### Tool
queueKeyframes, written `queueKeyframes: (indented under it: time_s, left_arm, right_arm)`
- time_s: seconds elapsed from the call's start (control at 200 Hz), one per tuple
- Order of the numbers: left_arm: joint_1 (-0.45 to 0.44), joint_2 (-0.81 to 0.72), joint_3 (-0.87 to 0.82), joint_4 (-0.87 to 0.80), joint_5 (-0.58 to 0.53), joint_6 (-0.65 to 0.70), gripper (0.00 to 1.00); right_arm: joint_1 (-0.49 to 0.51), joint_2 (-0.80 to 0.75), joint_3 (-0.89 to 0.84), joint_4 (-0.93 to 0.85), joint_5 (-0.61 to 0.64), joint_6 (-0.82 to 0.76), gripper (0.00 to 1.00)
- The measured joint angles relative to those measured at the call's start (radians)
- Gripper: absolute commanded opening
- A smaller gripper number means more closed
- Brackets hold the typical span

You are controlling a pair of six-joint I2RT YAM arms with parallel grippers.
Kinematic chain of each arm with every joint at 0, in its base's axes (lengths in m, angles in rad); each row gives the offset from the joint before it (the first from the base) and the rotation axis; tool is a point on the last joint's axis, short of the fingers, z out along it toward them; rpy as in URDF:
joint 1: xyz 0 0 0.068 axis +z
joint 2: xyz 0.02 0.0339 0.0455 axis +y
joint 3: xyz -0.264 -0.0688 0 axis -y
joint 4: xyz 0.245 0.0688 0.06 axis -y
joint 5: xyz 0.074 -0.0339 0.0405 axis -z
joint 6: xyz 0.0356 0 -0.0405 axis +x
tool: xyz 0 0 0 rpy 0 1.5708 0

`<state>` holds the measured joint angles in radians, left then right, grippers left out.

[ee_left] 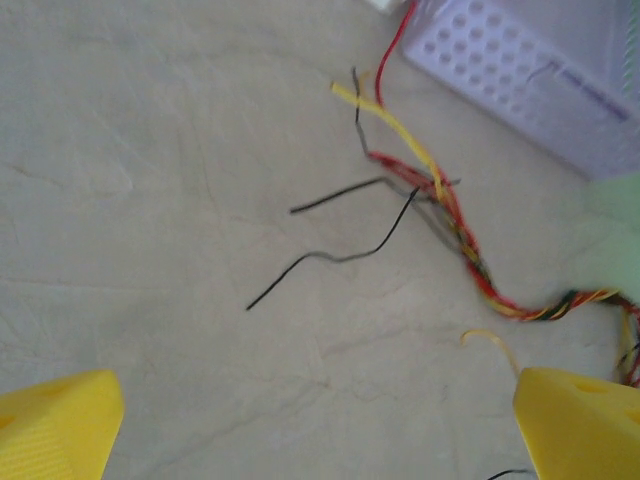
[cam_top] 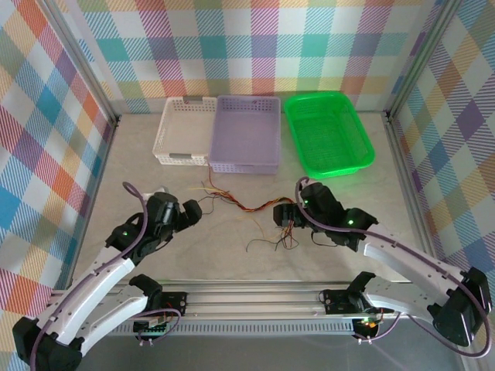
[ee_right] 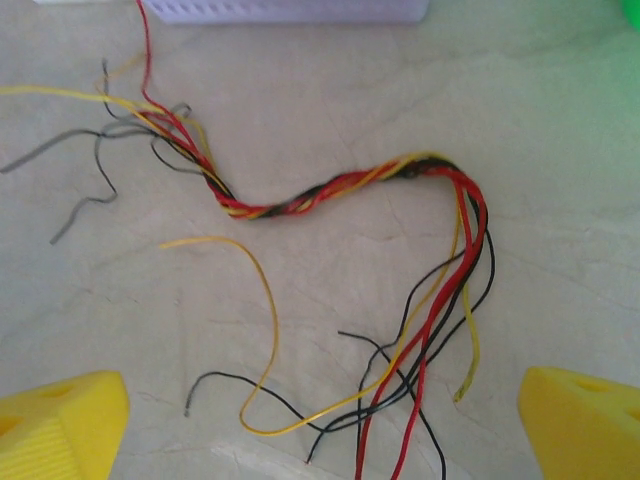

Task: Untangle the cables

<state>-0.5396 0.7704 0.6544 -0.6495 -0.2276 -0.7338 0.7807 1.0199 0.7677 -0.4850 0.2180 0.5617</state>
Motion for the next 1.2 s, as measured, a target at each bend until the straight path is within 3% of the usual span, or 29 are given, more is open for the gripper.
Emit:
queueKeyframes:
  time_s: [0.375,0.705,1.2]
  left_arm:
    - [-0.107,0.049,-0.078,0.062,0.002,-0.066,0.99]
    - [-0.142,0.097,-0.091,0.121,0.002,-0.089,0.98]
    - [-0.208,0.154,-0.091,0.160,-0.002,-0.089,0.97]
  right_arm:
    - [0.052,0.124,0.015,-0.052,0.040,0.070,1.00]
    - [0.051,0.283,0.067,-0.099,0.116,0.095,1.00]
    - [-0.164,0.505,0.183,-0.045,0.011,-0.025,0.92]
